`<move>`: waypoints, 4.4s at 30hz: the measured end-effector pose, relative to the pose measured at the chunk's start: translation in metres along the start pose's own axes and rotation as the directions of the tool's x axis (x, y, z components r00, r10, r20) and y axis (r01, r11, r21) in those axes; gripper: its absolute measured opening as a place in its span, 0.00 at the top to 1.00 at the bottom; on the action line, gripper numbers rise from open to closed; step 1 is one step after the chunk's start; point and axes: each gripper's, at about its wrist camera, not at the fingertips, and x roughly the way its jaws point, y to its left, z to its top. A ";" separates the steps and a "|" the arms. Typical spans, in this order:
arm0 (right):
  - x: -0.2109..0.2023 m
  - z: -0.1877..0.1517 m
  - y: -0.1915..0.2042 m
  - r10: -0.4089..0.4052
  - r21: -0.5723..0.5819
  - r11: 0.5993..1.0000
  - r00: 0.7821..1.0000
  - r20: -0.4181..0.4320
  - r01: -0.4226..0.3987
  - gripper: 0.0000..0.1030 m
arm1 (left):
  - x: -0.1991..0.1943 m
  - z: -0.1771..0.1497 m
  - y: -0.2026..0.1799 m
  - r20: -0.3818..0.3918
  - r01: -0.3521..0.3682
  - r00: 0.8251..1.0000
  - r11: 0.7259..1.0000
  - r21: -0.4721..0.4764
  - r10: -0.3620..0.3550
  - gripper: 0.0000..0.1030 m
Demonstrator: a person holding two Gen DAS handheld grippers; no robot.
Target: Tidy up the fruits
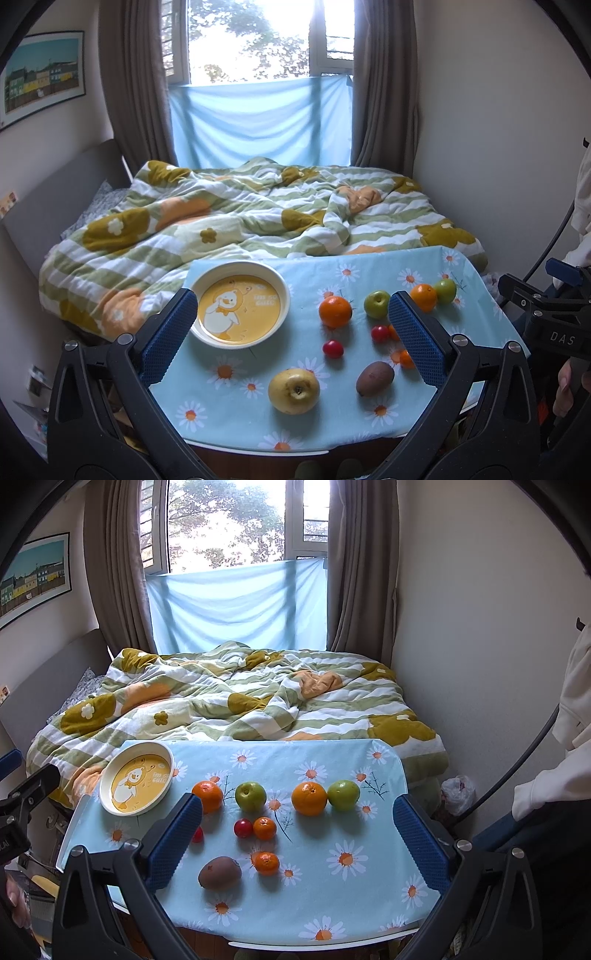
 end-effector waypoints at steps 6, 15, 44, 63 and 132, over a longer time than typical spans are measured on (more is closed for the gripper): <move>-0.001 0.000 0.000 0.000 -0.001 1.000 1.000 0.000 0.000 0.00 | 0.000 0.000 0.000 0.000 0.000 1.000 1.000 0.000 0.000 0.00; 0.000 -0.003 0.001 0.001 0.000 1.000 1.000 0.001 -0.001 0.00 | 0.000 0.001 0.000 0.002 0.000 1.000 1.000 0.000 0.000 0.00; 0.034 -0.040 -0.007 0.015 0.013 1.000 0.993 -0.116 -0.013 0.00 | 0.055 -0.045 0.018 -0.146 0.044 0.988 0.999 -0.024 -0.047 0.00; 0.149 -0.115 -0.016 0.209 -0.255 0.924 0.935 -0.288 -0.285 0.02 | 0.158 -0.160 -0.016 -0.317 -0.089 0.947 0.990 -0.108 0.050 0.00; 0.155 -0.023 0.078 0.319 -0.270 0.879 0.905 -0.281 -0.393 0.68 | 0.147 -0.052 0.064 -0.206 -0.065 0.978 0.989 -0.136 0.036 0.21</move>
